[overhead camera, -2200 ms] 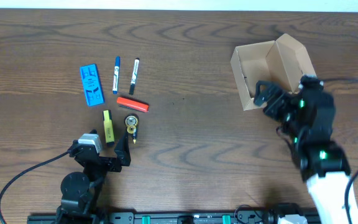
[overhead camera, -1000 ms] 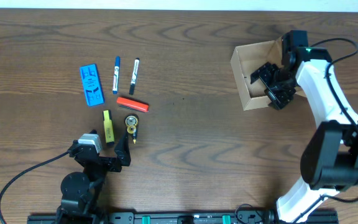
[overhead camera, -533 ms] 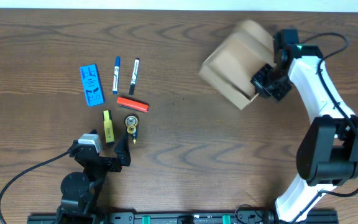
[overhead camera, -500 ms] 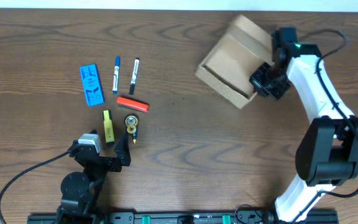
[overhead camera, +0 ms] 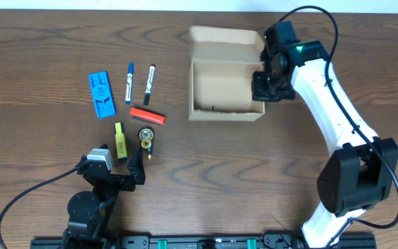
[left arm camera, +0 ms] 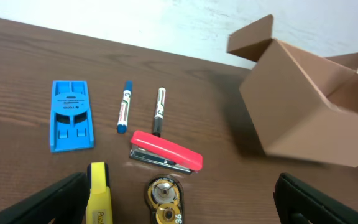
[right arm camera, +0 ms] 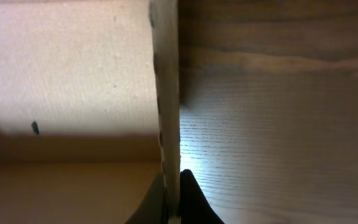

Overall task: Pack container
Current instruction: 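Drag the cardboard box left toward the table center with the right gripper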

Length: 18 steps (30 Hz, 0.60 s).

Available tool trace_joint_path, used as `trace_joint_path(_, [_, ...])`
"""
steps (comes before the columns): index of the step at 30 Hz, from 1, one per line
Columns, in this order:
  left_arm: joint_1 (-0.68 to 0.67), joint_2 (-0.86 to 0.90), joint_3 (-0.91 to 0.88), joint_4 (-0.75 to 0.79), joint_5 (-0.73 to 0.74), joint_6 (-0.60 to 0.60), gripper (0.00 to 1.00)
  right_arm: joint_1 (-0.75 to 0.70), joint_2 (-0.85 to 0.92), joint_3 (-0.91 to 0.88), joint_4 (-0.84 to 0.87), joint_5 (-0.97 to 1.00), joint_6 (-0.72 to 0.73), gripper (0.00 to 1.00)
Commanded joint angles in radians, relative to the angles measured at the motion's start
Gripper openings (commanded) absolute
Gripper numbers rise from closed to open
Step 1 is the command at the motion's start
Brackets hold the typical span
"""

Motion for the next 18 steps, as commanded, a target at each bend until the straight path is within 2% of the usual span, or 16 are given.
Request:
trace_joint_path(1, [0.005, -0.006, -0.031, -0.003, -0.011, 0.003, 0.96, 0.008, -0.018, 0.018, -0.010, 0.002, -0.163, 0.01])
trace_joint_path(3, [0.005, -0.006, -0.031, -0.003, -0.011, 0.003, 0.95, 0.008, -0.018, 0.018, -0.016, -0.010, -0.194, 0.01])
trace_joint_path(9, [0.005, -0.006, -0.031, -0.003, -0.011, 0.003, 0.95, 0.008, -0.017, 0.015, 0.003, -0.010, -0.168, 0.01])
trace_joint_path(18, [0.005, -0.006, -0.031, -0.003, -0.011, 0.003, 0.95, 0.010, -0.003, 0.011, 0.010, -0.010, 0.015, 0.01])
